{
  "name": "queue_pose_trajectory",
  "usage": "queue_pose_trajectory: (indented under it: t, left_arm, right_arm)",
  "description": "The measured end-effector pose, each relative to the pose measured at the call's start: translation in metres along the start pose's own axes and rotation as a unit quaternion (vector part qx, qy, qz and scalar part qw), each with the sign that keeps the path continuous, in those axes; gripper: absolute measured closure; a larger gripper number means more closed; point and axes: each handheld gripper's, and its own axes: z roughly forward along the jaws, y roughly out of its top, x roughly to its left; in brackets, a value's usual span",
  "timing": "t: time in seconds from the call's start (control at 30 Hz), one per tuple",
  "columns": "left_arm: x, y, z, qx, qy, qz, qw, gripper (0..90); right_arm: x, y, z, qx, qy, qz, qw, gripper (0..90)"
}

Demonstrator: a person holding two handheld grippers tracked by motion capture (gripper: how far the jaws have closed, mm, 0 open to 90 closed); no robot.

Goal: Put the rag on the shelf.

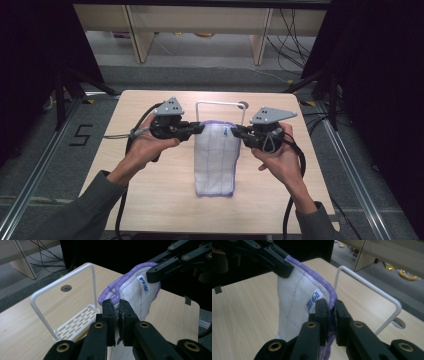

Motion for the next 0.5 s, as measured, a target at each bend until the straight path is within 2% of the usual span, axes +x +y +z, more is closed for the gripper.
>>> queue_pose_trajectory:
  t: [0.13,0.27,0.33,0.4,0.43,0.5]
  left_arm:
    - [0.005,0.012,-0.002,0.002,0.005,0.004,1.0,84.4]
    - [0.019,0.022,0.001,-0.004,0.01,-0.006,0.9999,84.3]
    - [0.028,0.027,0.004,-0.004,0.015,-0.014,0.9998,84.3]
    - [0.034,0.034,0.007,-0.002,0.023,-0.014,0.9996,84.3]
    - [0.036,0.036,0.007,-0.001,0.025,-0.011,0.9996,84.3]
    - [0.042,0.044,0.009,0.001,0.031,-0.009,0.9995,84.3]
  right_arm:
    - [-0.004,0.014,-0.002,0.001,-0.008,-0.003,1.0,84.2]
    - [-0.013,0.024,0.0,0.0,-0.009,-0.008,0.9999,84.2]
    - [-0.016,0.029,0.002,0.003,-0.007,0.004,1.0,84.2]
    - [-0.021,0.035,0.005,0.001,-0.005,0.001,1.0,84.3]
    - [-0.021,0.039,0.006,0.005,-0.01,0.01,0.9999,84.2]
    - [-0.026,0.046,0.007,0.006,-0.013,0.004,0.9999,84.2]
